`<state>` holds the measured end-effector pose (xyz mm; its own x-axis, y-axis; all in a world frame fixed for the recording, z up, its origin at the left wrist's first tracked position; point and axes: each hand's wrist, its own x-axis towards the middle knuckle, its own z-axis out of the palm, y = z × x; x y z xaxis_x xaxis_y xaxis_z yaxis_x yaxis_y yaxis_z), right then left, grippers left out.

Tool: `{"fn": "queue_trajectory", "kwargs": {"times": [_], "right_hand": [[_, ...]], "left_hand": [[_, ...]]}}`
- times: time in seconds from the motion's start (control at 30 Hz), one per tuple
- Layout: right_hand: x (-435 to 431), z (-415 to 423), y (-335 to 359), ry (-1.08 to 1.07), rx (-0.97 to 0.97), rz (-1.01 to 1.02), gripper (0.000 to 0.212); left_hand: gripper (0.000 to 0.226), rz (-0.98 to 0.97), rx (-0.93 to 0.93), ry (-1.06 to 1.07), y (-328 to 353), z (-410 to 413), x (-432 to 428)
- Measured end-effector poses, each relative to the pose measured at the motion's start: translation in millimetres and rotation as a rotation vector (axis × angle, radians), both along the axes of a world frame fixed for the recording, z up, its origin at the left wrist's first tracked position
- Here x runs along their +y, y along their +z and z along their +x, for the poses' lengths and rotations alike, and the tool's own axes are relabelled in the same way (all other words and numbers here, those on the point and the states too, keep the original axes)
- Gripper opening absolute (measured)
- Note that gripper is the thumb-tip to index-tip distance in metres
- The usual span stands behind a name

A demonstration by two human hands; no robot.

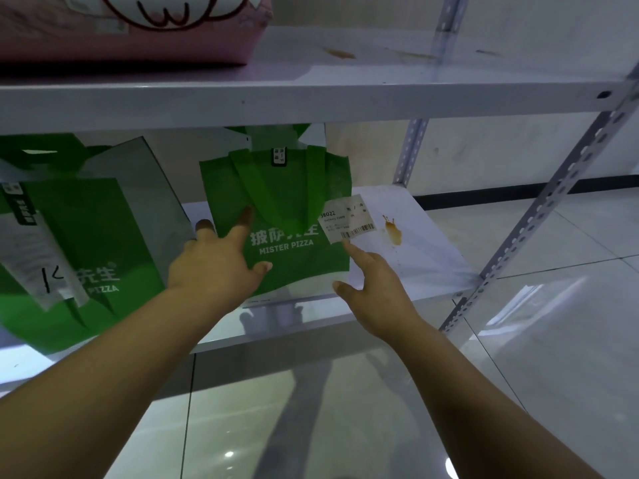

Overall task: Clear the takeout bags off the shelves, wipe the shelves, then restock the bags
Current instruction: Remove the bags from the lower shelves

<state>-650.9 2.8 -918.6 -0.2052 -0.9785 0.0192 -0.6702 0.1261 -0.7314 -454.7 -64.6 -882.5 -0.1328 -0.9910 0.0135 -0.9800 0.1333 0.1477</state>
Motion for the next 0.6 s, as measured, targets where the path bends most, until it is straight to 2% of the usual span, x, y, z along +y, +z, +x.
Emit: {"fn": "queue_trajectory", "kwargs": {"times": [0.13, 0.23, 0.4, 0.6], "right_hand": [[17, 2, 7, -0.087, -0.019, -0.088, 0.038], [29, 4, 16, -0.099, -0.008, -0.101, 0.026], [48, 13, 54, -0.067, 0.095, -0.042, 0.025], [68, 36, 151, -0.001, 0.173, 0.092, 0.023]], "left_hand": [[0.072, -0.062, 0.077, -0.02, 2, 15, 17], [0.062, -0.096, 0.121, -0.072, 5, 27, 31], [0.047, -0.145, 0.139, -0.188, 34, 45, 55], [0.04, -0.134, 0.185, -0.257, 126, 64, 75]]}}
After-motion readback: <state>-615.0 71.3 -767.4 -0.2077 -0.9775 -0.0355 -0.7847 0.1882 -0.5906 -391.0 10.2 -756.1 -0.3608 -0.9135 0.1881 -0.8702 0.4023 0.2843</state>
